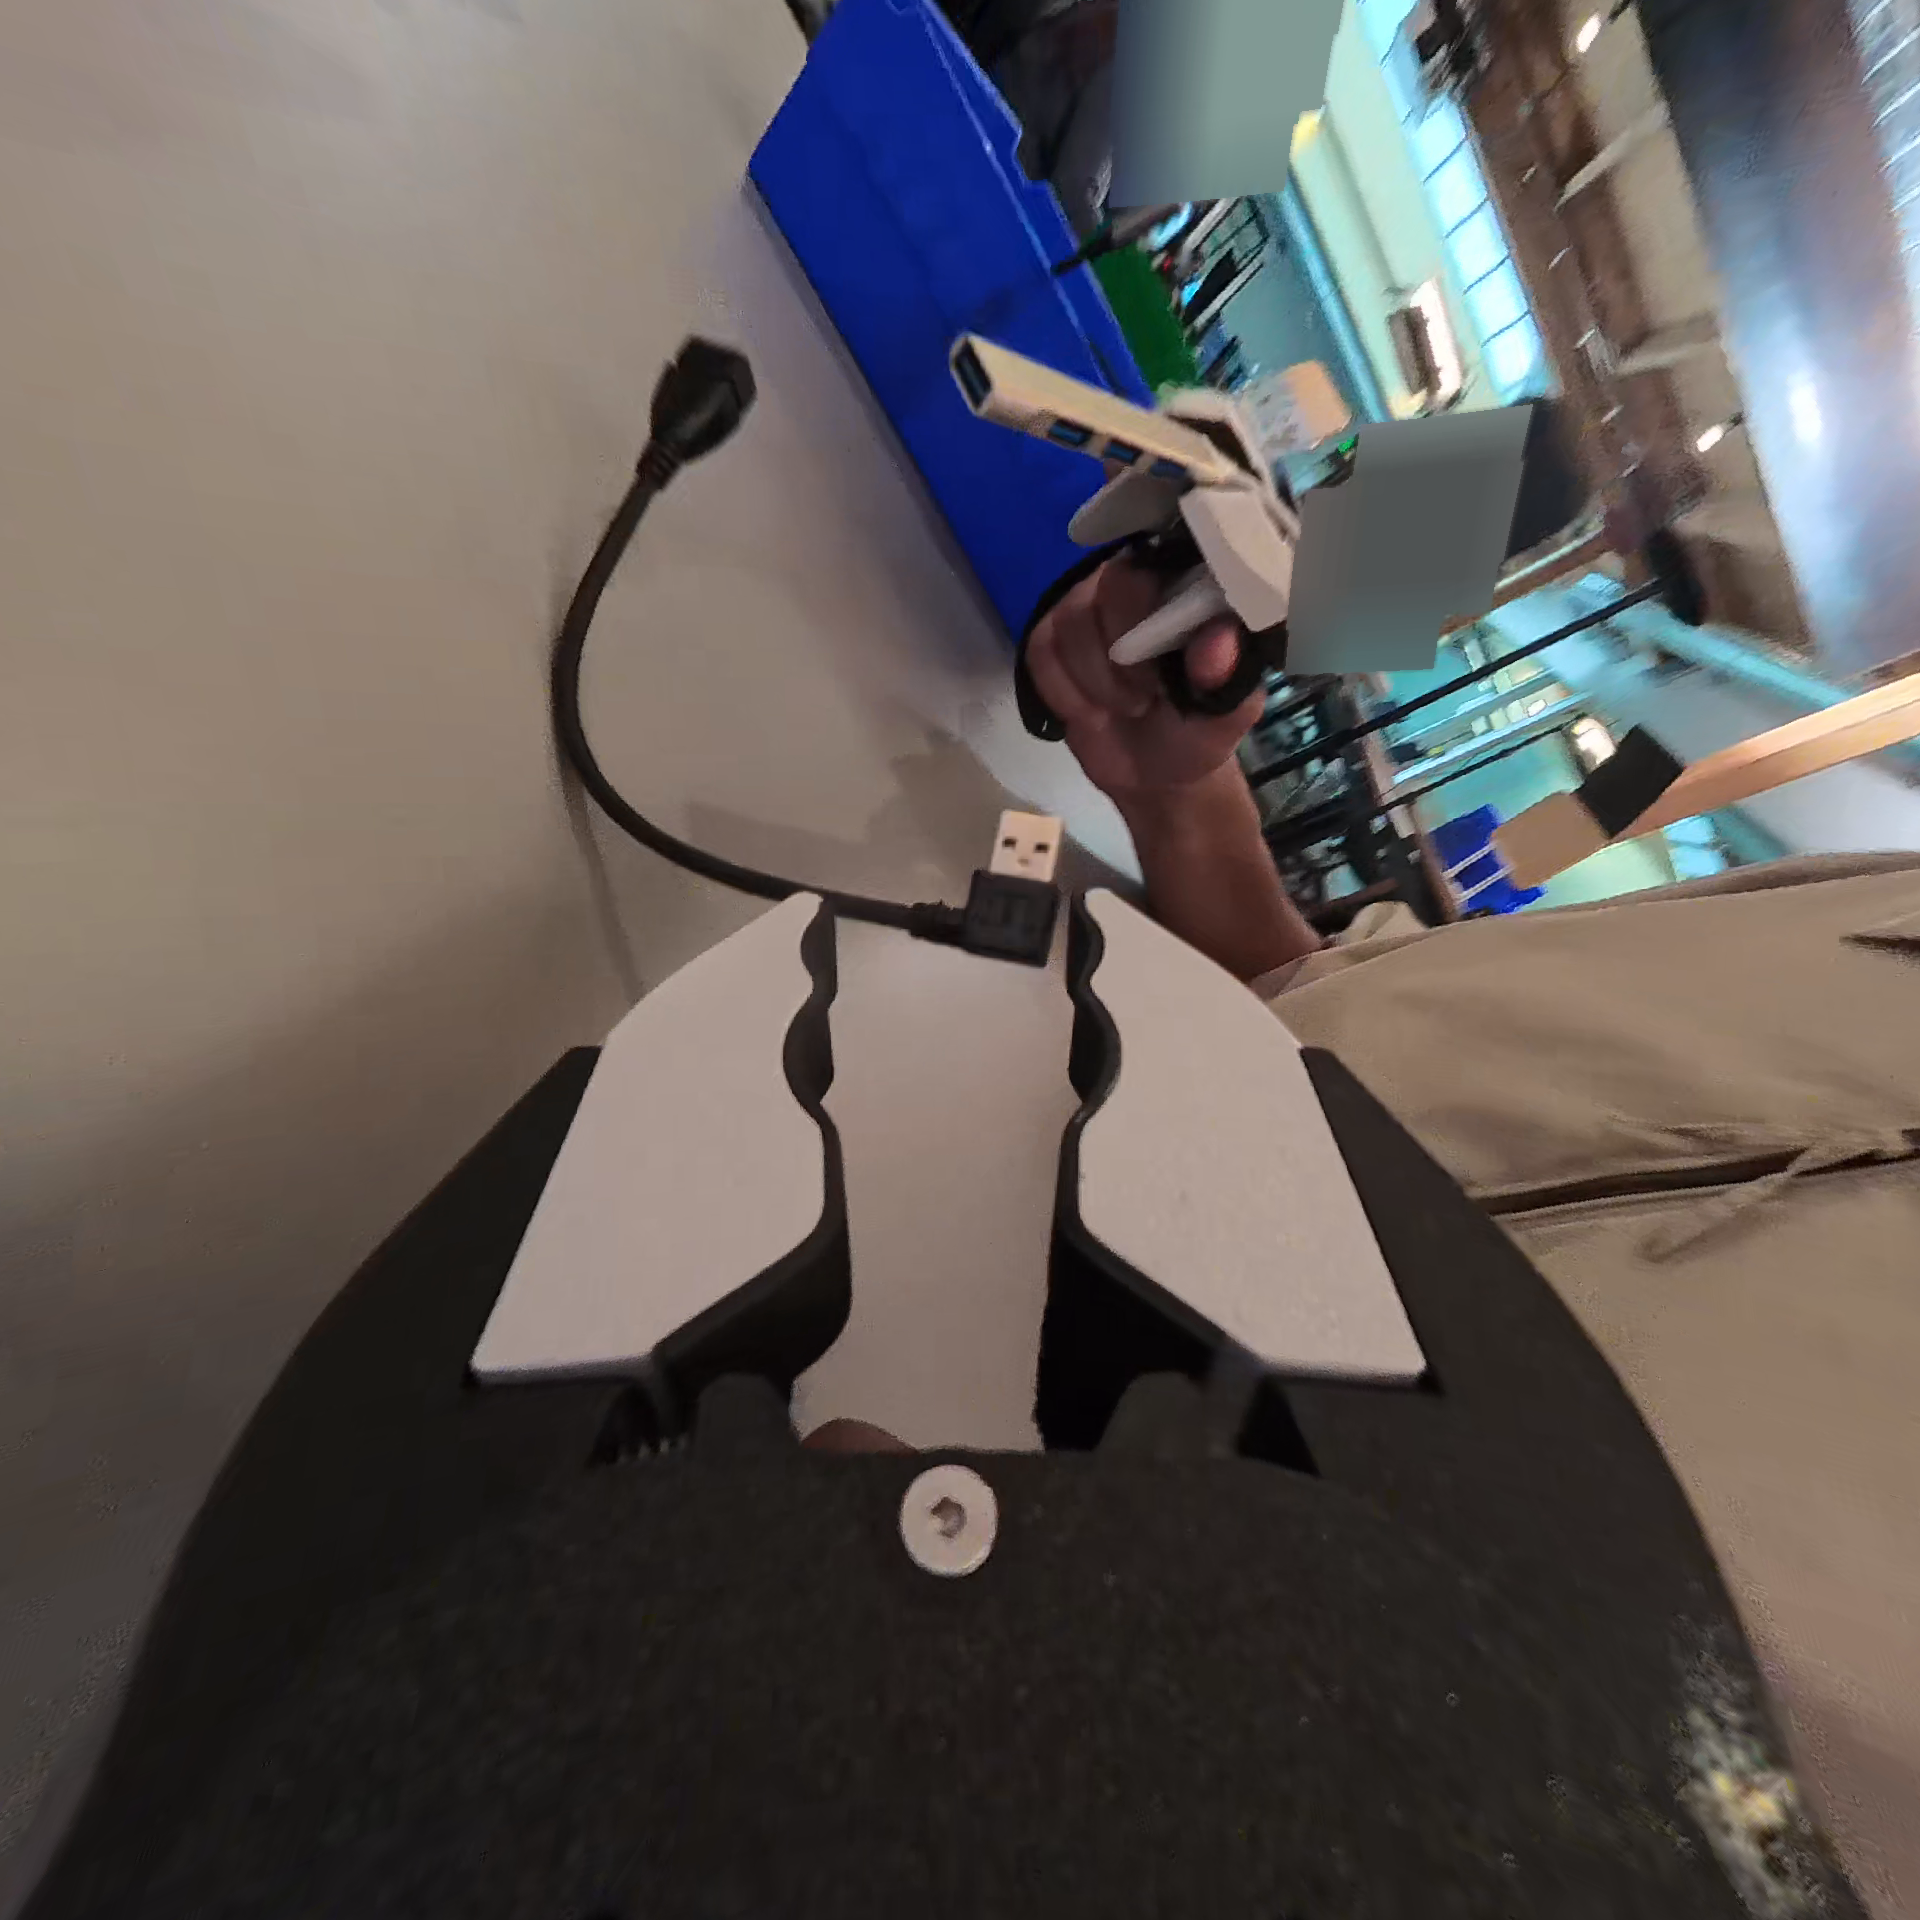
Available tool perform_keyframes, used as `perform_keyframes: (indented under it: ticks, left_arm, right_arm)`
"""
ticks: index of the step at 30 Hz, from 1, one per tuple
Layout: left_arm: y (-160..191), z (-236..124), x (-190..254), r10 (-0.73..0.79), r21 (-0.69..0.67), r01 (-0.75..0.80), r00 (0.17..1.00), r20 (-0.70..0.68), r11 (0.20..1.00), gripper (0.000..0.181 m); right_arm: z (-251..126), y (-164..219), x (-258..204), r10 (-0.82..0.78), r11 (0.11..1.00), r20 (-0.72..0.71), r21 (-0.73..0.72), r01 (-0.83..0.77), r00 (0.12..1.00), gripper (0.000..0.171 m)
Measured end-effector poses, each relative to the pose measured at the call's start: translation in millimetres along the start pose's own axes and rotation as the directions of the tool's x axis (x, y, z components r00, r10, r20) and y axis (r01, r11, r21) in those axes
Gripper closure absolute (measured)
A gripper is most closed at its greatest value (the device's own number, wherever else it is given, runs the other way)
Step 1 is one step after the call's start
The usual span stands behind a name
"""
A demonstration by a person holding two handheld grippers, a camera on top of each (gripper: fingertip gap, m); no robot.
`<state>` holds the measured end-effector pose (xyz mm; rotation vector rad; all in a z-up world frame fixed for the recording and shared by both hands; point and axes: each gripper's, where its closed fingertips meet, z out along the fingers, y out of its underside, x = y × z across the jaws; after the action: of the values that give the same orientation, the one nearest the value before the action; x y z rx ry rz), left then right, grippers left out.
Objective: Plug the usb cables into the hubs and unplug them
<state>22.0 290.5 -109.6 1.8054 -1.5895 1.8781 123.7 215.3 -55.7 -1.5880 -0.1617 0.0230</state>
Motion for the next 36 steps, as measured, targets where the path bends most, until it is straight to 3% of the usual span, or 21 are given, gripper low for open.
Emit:
perform_keyframes:
  ticks: [5, 8, 10, 12, 14, 16, 20, 25, 27, 30, 33, 34, 36]
  left_arm:
    - [10.5, 10.3, -2.1, 0.212, -0.091, -0.197, 0.955, 0.206, 0.976, 0.131]
    - [11.8, 8.0, -4.8, 0.411, -0.178, -0.371, 0.825, 0.388, 0.911, 0.128]
    - [18.0, 4.5, -5.6, 0.566, -0.31, -0.474, 0.685, 0.458, 0.824, 0.128]
    - [30.6, 1.1, -6.7, 0.71, -0.473, -0.531, 0.552, 0.437, 0.703, 0.131]
    - [44.2, 2.3, -2.8, 0.794, -0.56, -0.569, 0.499, 0.347, 0.603, 0.131]
    - [63.7, 9.3, 6.7, 0.819, -0.581, -0.612, 0.542, 0.186, 0.537, 0.129]
    - [81.7, 20.3, -0.4, 0.863, -0.635, -0.68, 0.503, -0.038, 0.368, 0.127]
    - [79.5, 43.8, -9.6, 0.824, -0.654, -0.684, 0.543, -0.162, 0.323, 0.126]
    - [83.2, 48.6, -18.4, 0.824, -0.683, -0.671, 0.538, -0.179, 0.289, 0.142]
    - [84.8, 57.2, -18.0, 0.814, -0.666, -0.673, 0.556, -0.17, 0.321, 0.164]
    - [82.3, 58.1, -19.1, 0.844, -0.684, -0.667, 0.518, -0.142, 0.295, 0.165]
    - [83.7, 57.6, -17.4, 0.835, -0.685, -0.66, 0.533, -0.137, 0.309, 0.165]
    - [83.7, 60.4, 0.9, 0.773, -0.63, -0.656, 0.62, -0.135, 0.416, 0.165]
  right_arm:
    - [-0.8, 1.7, 2.3, -0.003, 1.0, -0.01, -0.008, 0.003, 1.0, 0.153]
    - [-1.8, 1.7, 4.2, -0.001, 1.0, -0.017, -0.008, 0.001, 1.0, 0.153]
    - [-2.1, 1.4, 4.5, -0.001, 1.0, -0.018, -0.007, 0.001, 1.0, 0.153]
    - [-1.7, 1.6, 3.3, 0.0, 1.0, -0.012, -0.008, 0.0, 1.0, 0.153]
    - [-1.5, 1.2, 1.4, -0.005, 1.0, -0.007, -0.009, 0.005, 1.0, 0.153]
    - [-1.4, 1.1, 0.0, -0.009, 1.0, -0.004, -0.012, 0.009, 1.0, 0.153]
    - [-2.4, -1.5, -0.3, -0.019, 1.0, -0.008, -0.006, 0.019, 1.0, 0.154]
    - [-5.0, -1.1, 3.6, -0.024, 1.0, -0.027, -0.007, 0.024, 0.999, 0.153]
    - [-6.3, -1.6, 5.8, -0.023, 1.0, -0.036, -0.004, 0.023, 0.999, 0.153]
    - [-8.1, -3.2, 8.4, -0.022, 1.0, -0.045, 0.001, 0.022, 0.999, 0.154]
    - [-9.7, -3.9, 9.9, -0.025, 1.0, -0.048, 0.0, 0.025, 0.999, 0.154]
    - [-10.2, -4.3, 10.2, -0.023, 1.0, -0.046, 0.001, 0.023, 0.999, 0.154]
    - [-11.2, -5.2, 11.3, -0.02, 1.0, -0.047, 0.005, 0.02, 0.999, 0.154]
